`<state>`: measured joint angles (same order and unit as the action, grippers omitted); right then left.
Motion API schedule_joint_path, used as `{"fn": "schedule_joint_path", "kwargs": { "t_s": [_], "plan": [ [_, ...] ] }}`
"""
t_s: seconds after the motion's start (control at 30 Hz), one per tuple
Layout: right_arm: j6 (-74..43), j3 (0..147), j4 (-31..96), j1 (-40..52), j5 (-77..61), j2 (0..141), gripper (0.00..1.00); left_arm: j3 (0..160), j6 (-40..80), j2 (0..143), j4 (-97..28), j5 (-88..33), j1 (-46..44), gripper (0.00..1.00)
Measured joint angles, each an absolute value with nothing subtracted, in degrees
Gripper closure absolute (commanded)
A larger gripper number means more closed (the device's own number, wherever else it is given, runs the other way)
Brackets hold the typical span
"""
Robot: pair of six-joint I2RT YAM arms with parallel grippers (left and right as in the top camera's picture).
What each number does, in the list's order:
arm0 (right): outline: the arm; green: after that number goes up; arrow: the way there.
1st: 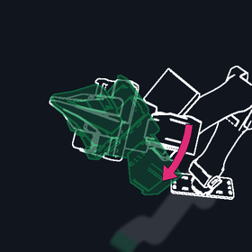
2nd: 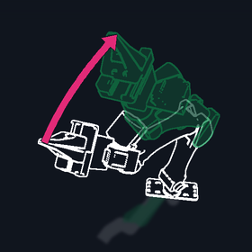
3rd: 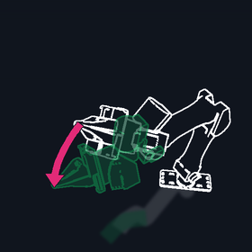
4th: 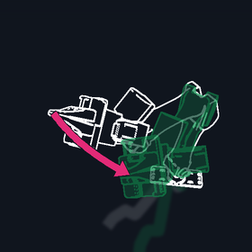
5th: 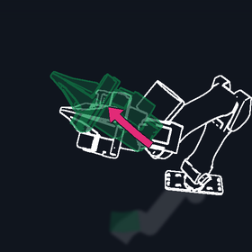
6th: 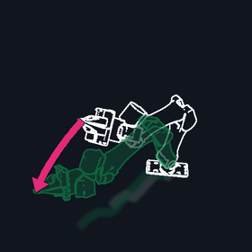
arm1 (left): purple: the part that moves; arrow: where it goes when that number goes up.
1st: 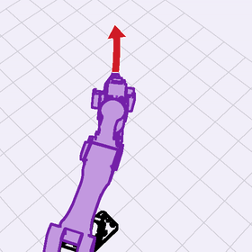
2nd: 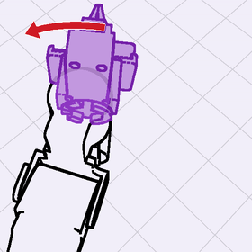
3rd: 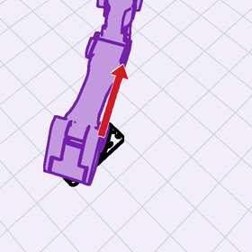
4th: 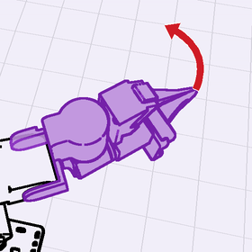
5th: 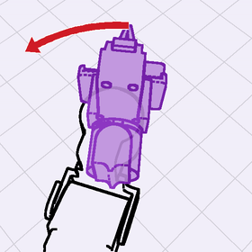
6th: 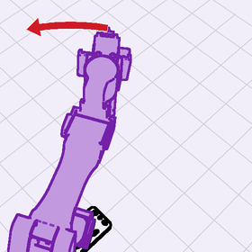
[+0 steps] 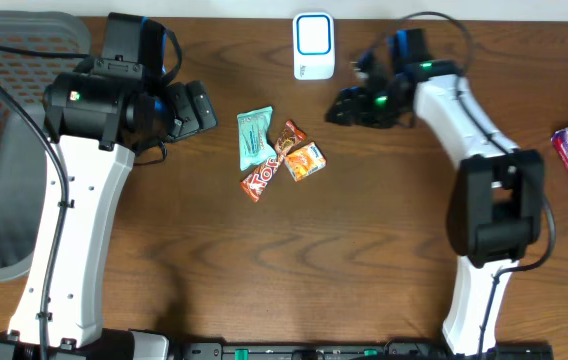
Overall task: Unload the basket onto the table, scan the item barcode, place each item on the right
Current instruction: 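Move the right gripper back toward the orange tissue pack, then grasp the orange tissue pack with the right gripper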
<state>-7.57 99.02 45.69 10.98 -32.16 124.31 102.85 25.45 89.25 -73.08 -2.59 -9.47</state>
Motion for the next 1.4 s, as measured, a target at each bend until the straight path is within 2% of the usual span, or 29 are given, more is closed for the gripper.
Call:
{"fn": "schedule_joint_path", "kwargs": {
  "t_s": [0.07,0.2,0.3,0.43,0.57,0.63,0.83,0.9,0.97,1.03,1.1,1.2,1.3,1.4],
  "plan": [
    [-8.6,99.0,44.6,13.9,-29.6,124.3,0.38,102.8,25.5,89.3,-73.1,-2.6,-9.5,0.02],
    [-10.5,99.0,43.7,18.8,-24.6,124.5,0.43,102.8,25.5,89.3,-73.1,-2.6,-9.5,0.02],
    [-11.4,99.0,44.2,20.7,-22.9,125.5,0.56,102.8,25.5,89.3,-73.1,-2.6,-9.5,0.02],
    [-11.7,98.8,47.6,21.9,-21.5,127.7,0.6,102.8,25.5,89.3,-73.1,-2.6,-9.5,0.02],
    [-11.4,98.7,53.3,21.9,-20.6,128.0,0.8,102.8,25.5,89.3,-73.1,-2.6,-9.5,0.02],
    [-11.5,98.7,57.0,21.8,-20.6,128.0,0.85,102.8,25.5,89.3,-73.1,-2.6,-9.5,0.02],
    [-11.8,98.7,69.4,21.9,-22.8,128.0,0.76,102.8,25.5,89.3,-73.1,-2.6,-9.5,0.02],
    [-11.8,98.7,71.6,21.9,-24.3,127.7,0.7,102.8,25.5,89.3,-73.1,-2.6,-9.5,0.02],
    [-11.8,98.6,72.4,21.9,-24.9,126.5,0.54,102.8,25.5,89.3,-73.1,-2.6,-9.5,0.02],
    [-11.9,98.5,71.2,21.9,-24.6,124.5,0.3,102.8,25.5,89.3,-73.1,-2.6,-9.5,0.02],
    [-11.3,98.5,67.9,21.9,-22.6,122.0,0.17,102.8,25.5,89.3,-73.1,-2.6,-9.5,0.02],
    [-8.9,98.6,62.4,21.9,-18.6,118.7,0.07,102.8,25.5,89.3,-73.1,-2.6,-9.5,0.02],
    [-4.1,98.6,57.6,21.8,-16.6,118.0,0.09,102.8,25.5,89.3,-73.1,-2.6,-9.5,0.02],
    [1.0,98.4,55.8,21.8,-16.3,118.5,0.15,102.8,25.5,89.3,-73.1,-2.6,-9.5,0.02]
  ]
}}
